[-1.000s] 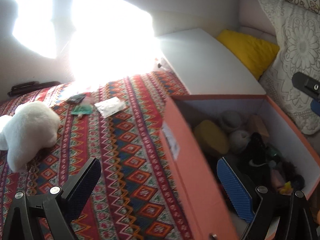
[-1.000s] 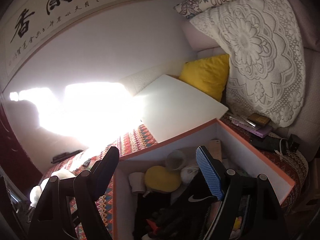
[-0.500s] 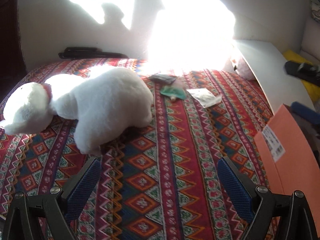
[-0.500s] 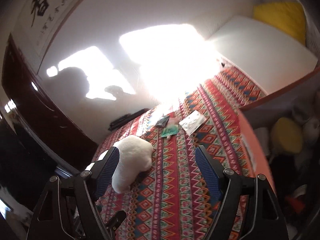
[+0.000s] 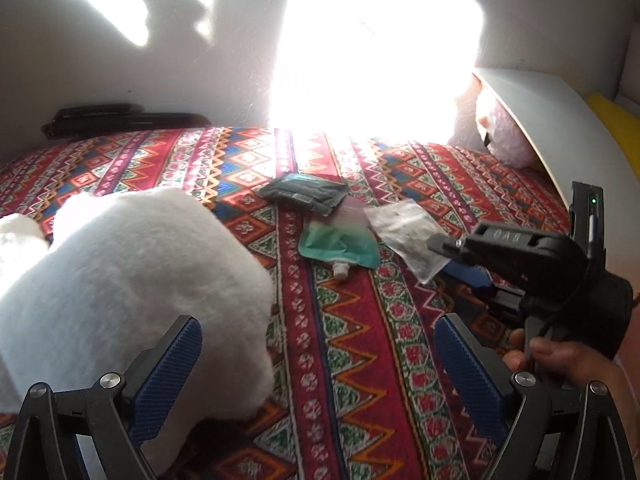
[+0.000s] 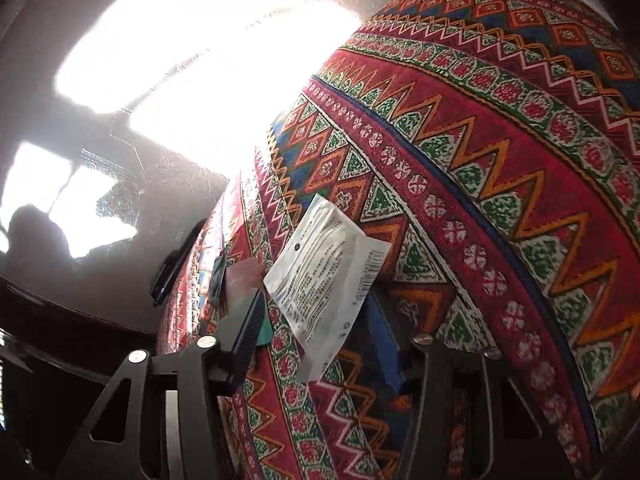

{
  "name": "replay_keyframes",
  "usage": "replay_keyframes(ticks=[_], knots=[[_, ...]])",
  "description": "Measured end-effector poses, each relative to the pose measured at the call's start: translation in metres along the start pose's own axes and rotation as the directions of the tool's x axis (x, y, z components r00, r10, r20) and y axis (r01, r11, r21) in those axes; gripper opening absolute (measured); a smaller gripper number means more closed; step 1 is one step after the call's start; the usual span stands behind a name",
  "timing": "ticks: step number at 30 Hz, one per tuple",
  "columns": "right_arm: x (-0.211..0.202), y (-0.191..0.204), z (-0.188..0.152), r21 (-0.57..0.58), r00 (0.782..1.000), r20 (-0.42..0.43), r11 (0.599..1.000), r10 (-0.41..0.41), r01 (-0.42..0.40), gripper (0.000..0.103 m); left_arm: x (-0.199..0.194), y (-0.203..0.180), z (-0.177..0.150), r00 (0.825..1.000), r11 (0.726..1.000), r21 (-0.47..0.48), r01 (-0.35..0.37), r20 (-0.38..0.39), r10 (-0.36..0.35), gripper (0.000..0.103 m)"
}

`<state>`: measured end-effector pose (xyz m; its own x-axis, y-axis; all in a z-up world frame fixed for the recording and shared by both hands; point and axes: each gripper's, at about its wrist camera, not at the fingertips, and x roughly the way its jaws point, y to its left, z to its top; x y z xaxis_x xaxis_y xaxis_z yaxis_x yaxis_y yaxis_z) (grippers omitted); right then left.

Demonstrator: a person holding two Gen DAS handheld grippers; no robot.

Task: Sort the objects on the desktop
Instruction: 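Move both tools back to the items on the bedspread, then grasp the green-pink squeeze pouch with the left tool while the right tool grasps the white paper packet, then carry the pouch and paper packet into the orange box and release them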

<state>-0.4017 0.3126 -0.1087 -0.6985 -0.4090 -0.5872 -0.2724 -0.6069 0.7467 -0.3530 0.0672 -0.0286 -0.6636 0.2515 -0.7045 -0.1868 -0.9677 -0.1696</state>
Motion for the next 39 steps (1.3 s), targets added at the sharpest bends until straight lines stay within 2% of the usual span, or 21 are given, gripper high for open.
replay_keyframes(ticks=[1,3,5,7,8,9,11,13,14,15,16,17,20,22,24,26,28,30,35,37,39], knots=[[0.011,-0.006,0.003,-0.003,0.999,-0.003,0.999,0.043,-0.043,0.001,0.016,-0.002,0.005,1.0,1.0,-0.004,0.001,-0.015,-0.001,0.097],[0.011,-0.013,-0.002,-0.02,0.996,0.046,0.997,0.071,-0.07,0.0,0.045,-0.01,0.016,0.999,0.999,0.017,-0.036,-0.013,0.036,0.097],[-0.009,0.001,-0.014,-0.16,0.985,0.174,0.986,-0.012,0.041,0.0,0.07,-0.02,0.027,0.995,0.994,0.048,-0.099,-0.001,0.099,0.1],[-0.034,0.021,-0.016,-0.224,0.969,0.247,0.971,-0.029,0.086,0.0,0.095,-0.031,0.037,0.991,0.989,0.065,-0.135,-0.001,0.136,0.1],[-0.048,0.032,-0.014,-0.258,0.956,0.291,0.96,-0.026,0.104,0.0,0.109,-0.034,0.039,0.987,0.986,0.07,-0.154,-0.029,0.157,0.101],[-0.063,0.042,-0.014,-0.298,0.935,0.354,0.944,-0.026,0.139,0.0,0.124,-0.036,0.042,0.982,0.982,0.076,-0.174,-0.06,0.178,0.102],[-0.094,0.062,-0.014,-0.367,0.881,0.474,0.906,-0.014,0.212,0.0,0.151,-0.041,0.045,0.968,0.974,0.08,-0.211,-0.118,0.22,0.102],[-0.113,0.069,-0.016,-0.385,0.865,0.5,0.905,0.04,0.18,0.0,0.157,-0.036,0.046,0.974,0.982,0.028,-0.189,-0.121,0.191,0.102],[-0.118,0.072,-0.018,-0.396,0.856,0.515,0.898,0.042,0.194,0.0,0.157,-0.033,0.047,0.978,0.985,-0.004,-0.17,-0.127,0.168,0.096],[-0.123,0.076,-0.019,-0.406,0.847,0.53,0.89,0.045,0.207,0.0,0.153,-0.033,0.046,0.979,0.986,-0.01,-0.164,-0.123,0.161,0.075],[-0.129,0.079,-0.02,-0.415,0.837,0.545,0.883,0.047,0.22,0.0,0.146,-0.035,0.042,0.98,0.988,0.001,-0.156,-0.121,0.155,0.065],[-0.132,0.081,-0.021,-0.413,0.834,0.549,0.885,0.054,0.215,0.0,0.138,-0.038,0.038,0.982,0.989,0.013,-0.148,-0.119,0.149,0.061],[-0.146,0.089,-0.025,-0.421,0.823,0.562,0.884,0.076,0.206,0.0,0.102,-0.039,0.013,0.99,0.996,0.007,-0.09,-0.111,0.09,0.059],[-0.155,0.094,-0.031,-0.429,0.82,0.566,0.878,0.08,0.21,0.0,0.063,-0.042,-0.015,0.994,1.0,-0.003,-0.01,-0.112,0.009,0.059],[-0.166,0.098,-0.039,-0.438,0.822,0.564,0.871,0.073,0.223,0.0,0.015,-0.045,-0.044,0.997,1.0,0.007,0.006,-0.08,-0.005,0.059],[-0.185,0.093,-0.06,-0.41,0.833,0.552,0.885,0.048,0.221,0.0,-0.032,-0.041,-0.07,0.997,0.999,-0.017,0.037,-0.064,-0.039,0.06],[-0.205,0.087,-0.082,-0.381,0.843,0.538,0.898,0.024,0.218,0.0,-0.074,-0.033,-0.09,0.998,0.999,-0.034,0.036,-0.049,-0.038,0.06],[-0.218,0.081,-0.107,-0.36,0.866,0.499,0.912,0.008,0.199,0.0,-0.114,-0.026,-0.105,0.999,0.998,-0.05,0.034,-0.027,-0.035,0.06],[-0.259,0.097,-0.18,-0.432,0.899,0.437,0.883,0.025,0.186,0.0,-0.205,-0.008,-0.13,0.999,0.996,-0.084,0.034,0.038,-0.031,0.06],[-0.279,0.106,-0.207,-0.478,0.906,0.421,0.861,0.047,0.177,0.0,-0.235,-0.007,-0.136,0.997,0.995,-0.093,0.034,0.069,-0.027,0.06],[-0.301,0.115,-0.229,-0.528,0.901,0.428,0.828,0.07,0.186,0.0,-0.256,-0.013,-0.137,0.995,0.995,-0.089,0.045,0.09,-0.037,0.06]])
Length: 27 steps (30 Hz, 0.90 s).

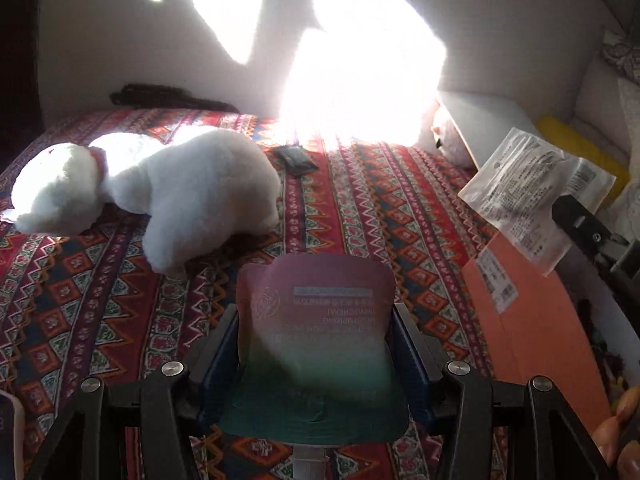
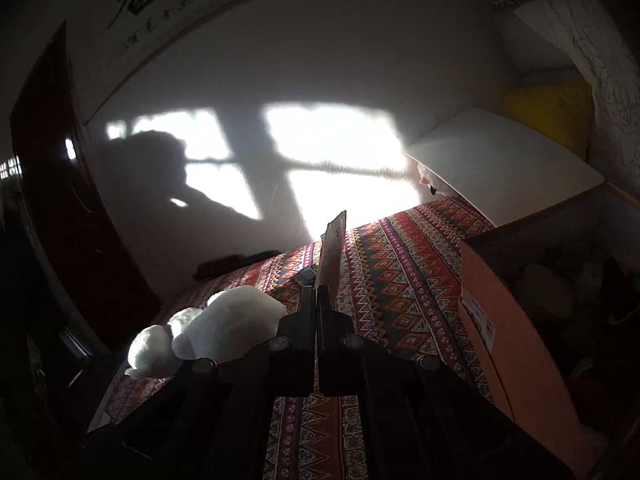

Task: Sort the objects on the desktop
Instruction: 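Carry the pouch and paper packet into the orange box and release them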

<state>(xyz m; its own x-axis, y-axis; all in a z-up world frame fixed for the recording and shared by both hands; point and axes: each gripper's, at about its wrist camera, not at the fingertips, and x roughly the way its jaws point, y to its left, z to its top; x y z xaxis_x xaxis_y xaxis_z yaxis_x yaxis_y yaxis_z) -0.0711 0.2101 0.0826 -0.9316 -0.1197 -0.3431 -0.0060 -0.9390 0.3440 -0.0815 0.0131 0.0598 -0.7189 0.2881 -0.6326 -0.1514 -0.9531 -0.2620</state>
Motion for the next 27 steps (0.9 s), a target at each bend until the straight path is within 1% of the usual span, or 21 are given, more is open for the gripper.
replay_keyframes(ticks=[2,5,6,9,12,15,18,20,21,23,24,25,26,27], knots=[[-0.03,0.008,0.002,-0.052,0.999,0.03,0.999,0.012,-0.011,0.0,-0.02,-0.011,0.002,1.0,1.0,0.012,0.018,0.024,-0.018,0.061],[-0.067,0.005,0.019,-0.08,0.997,0.064,0.996,0.048,-0.043,0.0,-0.036,-0.043,0.012,0.996,0.997,0.042,0.072,0.054,-0.074,0.061],[-0.076,-0.002,0.028,-0.067,0.995,0.07,0.995,0.075,-0.07,0.0,-0.041,-0.056,0.015,0.993,0.994,0.06,0.095,0.064,-0.098,0.061],[-0.106,-0.036,0.061,0.009,0.987,0.11,0.993,0.118,-0.12,0.0,-0.049,-0.106,0.024,0.983,0.978,0.144,0.15,0.083,-0.163,0.062],[-0.138,-0.076,0.086,0.038,0.982,0.187,0.998,0.035,-0.043,0.0,-0.046,-0.162,0.031,0.971,0.953,0.226,0.203,0.079,-0.226,0.062],[-0.167,-0.124,0.097,0.094,0.974,0.222,0.995,-0.052,0.032,0.0,-0.033,-0.22,0.033,0.958,0.921,0.293,0.257,0.051,-0.284,0.062],[-0.184,-0.17,0.094,0.14,0.968,0.209,0.984,-0.137,0.109,0.0,-0.013,-0.278,0.029,0.945,0.887,0.347,0.304,0.006,-0.327,0.063],[-0.186,-0.195,0.091,0.152,0.968,0.18,0.977,-0.175,0.149,0.0,0.004,-0.31,0.022,0.944,0.872,0.373,0.317,-0.032,-0.33,0.066],[-0.186,-0.208,0.088,0.162,0.969,0.165,0.974,-0.185,0.158,0.0,0.015,-0.319,0.021,0.944,0.865,0.385,0.323,-0.063,-0.324,0.068],[-0.176,-0.228,0.086,0.17,0.98,0.112,0.975,-0.165,0.144,0.001,0.031,-0.332,0.015,0.948,0.858,0.403,0.318,-0.119,-0.295,0.072],[-0.17,-0.236,0.083,0.169,0.986,0.072,0.976,-0.153,0.139,0.006,0.034,-0.335,0.011,0.951,0.859,0.408,0.309,-0.124,-0.283,0.075],[-0.165,-0.242,0.08,0.172,0.984,0.038,0.971,-0.177,0.168,0.007,0.033,-0.334,0.01,0.955,0.863,0.409,0.296,-0.111,-0.276,0.076],[-0.16,-0.249,0.077,0.175,0.98,0.005,0.965,-0.2,0.197,0.018,0.033,-0.332,0.01,0.959,0.867,0.41,0.284,-0.095,-0.268,0.082],[-0.158,-0.254,0.075,0.186,0.972,-0.006,0.955,-0.234,0.231,0.037,0.033,-0.331,0.009,0.962,0.871,0.41,0.271,-0.08,-0.261,0.09]])
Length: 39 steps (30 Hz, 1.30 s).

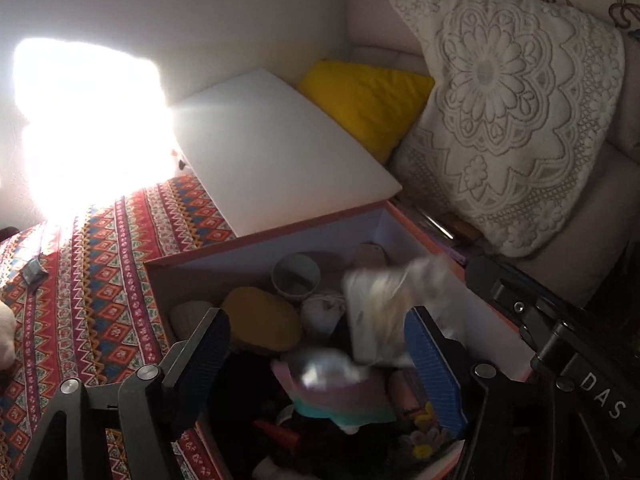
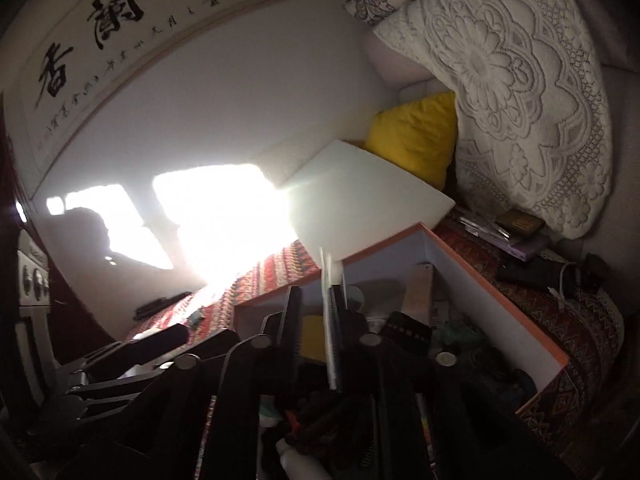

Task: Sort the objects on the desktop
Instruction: 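Carry the pouch and paper packet into the orange box and release them, then move both tools back to the items on the bedspread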

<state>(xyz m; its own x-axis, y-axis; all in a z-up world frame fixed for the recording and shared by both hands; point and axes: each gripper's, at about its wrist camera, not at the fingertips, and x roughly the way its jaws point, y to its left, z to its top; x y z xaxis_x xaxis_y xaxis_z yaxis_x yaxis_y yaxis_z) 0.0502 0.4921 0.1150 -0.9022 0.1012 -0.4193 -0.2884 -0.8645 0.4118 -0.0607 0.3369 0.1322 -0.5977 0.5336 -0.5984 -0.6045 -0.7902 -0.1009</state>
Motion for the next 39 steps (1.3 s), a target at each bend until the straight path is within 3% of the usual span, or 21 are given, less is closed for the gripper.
replay_keyframes(ticks=[2,11,19,24,28,33,38,39], knots=[[-0.001,-0.01,-0.001,0.026,1.0,0.016,1.0,-0.014,0.013,0.052,-0.003,0.009,-0.001,1.0,0.999,-0.031,-0.017,0.017,0.017,0.093],[-0.006,-0.003,0.002,0.033,0.999,0.04,0.999,0.024,-0.025,0.053,-0.023,0.058,-0.017,0.998,0.989,-0.133,-0.062,0.02,0.065,0.093],[0.006,0.083,-0.014,-0.094,0.989,-0.008,0.985,0.147,-0.147,0.053,-0.074,0.148,-0.064,0.979,0.958,-0.218,-0.188,0.03,0.2,0.093],[0.035,0.168,-0.048,-0.219,0.966,-0.11,0.942,0.234,-0.253,0.053,-0.109,0.238,-0.119,0.943,0.896,-0.312,-0.317,0.002,0.334,0.096],[0.084,0.236,-0.087,-0.288,0.946,-0.209,0.908,0.249,-0.303,0.053,-0.123,0.318,-0.159,0.906,0.831,-0.378,-0.408,-0.055,0.42,0.096],[0.193,0.304,-0.121,-0.382,0.927,-0.334,0.875,0.169,-0.297,0.059,-0.122,0.411,-0.189,0.868,0.747,-0.465,-0.475,-0.11,0.483,0.096],[0.32,0.339,-0.138,-0.406,0.89,-0.448,0.867,0.088,-0.29,0.059,-0.099,0.47,-0.206,0.859,0.696,-0.521,-0.494,-0.174,0.481,0.096],[0.345,0.344,-0.141,-0.413,0.882,-0.465,0.864,0.071,-0.288,0.059,-0.094,0.478,-0.205,0.867,0.692,-0.538,-0.482,-0.179,0.465,0.096]])
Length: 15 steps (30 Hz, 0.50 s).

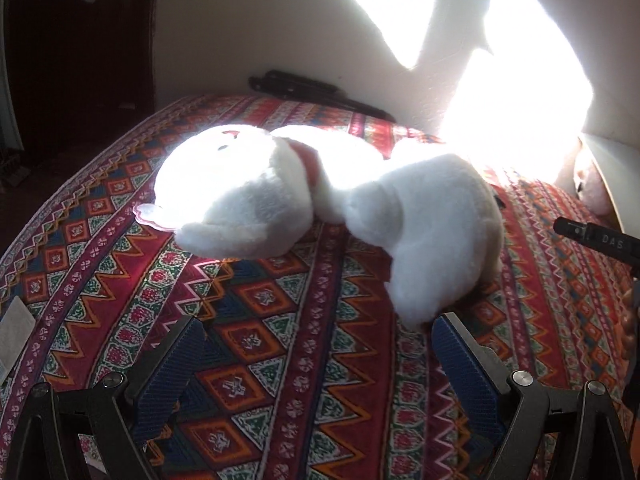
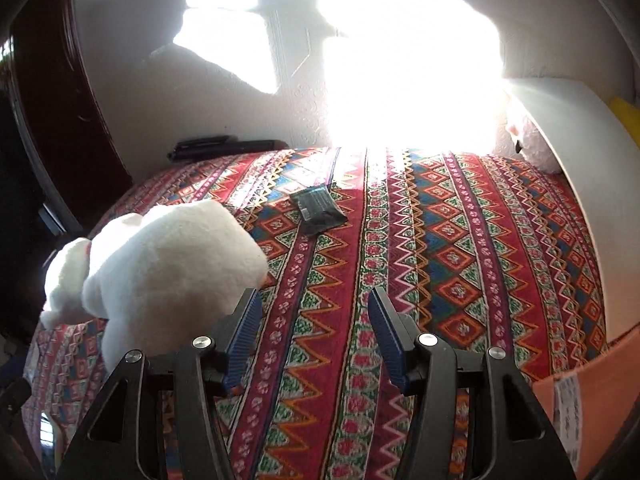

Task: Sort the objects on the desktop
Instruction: 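Move both tools back to the items on the bedspread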

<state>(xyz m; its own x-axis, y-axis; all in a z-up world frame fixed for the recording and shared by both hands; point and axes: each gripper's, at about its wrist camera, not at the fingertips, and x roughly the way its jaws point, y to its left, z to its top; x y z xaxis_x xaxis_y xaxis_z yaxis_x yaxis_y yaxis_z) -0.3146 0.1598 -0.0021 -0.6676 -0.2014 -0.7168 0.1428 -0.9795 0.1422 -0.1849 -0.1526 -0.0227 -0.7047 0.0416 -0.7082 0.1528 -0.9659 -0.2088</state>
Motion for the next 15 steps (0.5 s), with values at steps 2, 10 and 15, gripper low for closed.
replay_keyframes(ticks=[2,10,15], knots=[[0.041,-0.003,0.016,-0.004,0.999,-0.038,1.0,0.014,-0.014,0.059,0.012,0.002,0.006,0.999,0.999,-0.025,0.034,-0.021,-0.035,0.096],[0.148,0.0,0.072,-0.005,0.993,-0.083,0.996,0.089,-0.09,0.077,0.037,-0.009,0.006,0.997,1.0,0.017,0.024,-0.069,-0.022,0.096],[0.18,0.008,0.073,-0.055,0.995,-0.093,0.997,0.04,-0.045,0.05,0.045,-0.009,0.002,0.996,1.0,0.019,0.004,-0.093,-0.002,0.096]])
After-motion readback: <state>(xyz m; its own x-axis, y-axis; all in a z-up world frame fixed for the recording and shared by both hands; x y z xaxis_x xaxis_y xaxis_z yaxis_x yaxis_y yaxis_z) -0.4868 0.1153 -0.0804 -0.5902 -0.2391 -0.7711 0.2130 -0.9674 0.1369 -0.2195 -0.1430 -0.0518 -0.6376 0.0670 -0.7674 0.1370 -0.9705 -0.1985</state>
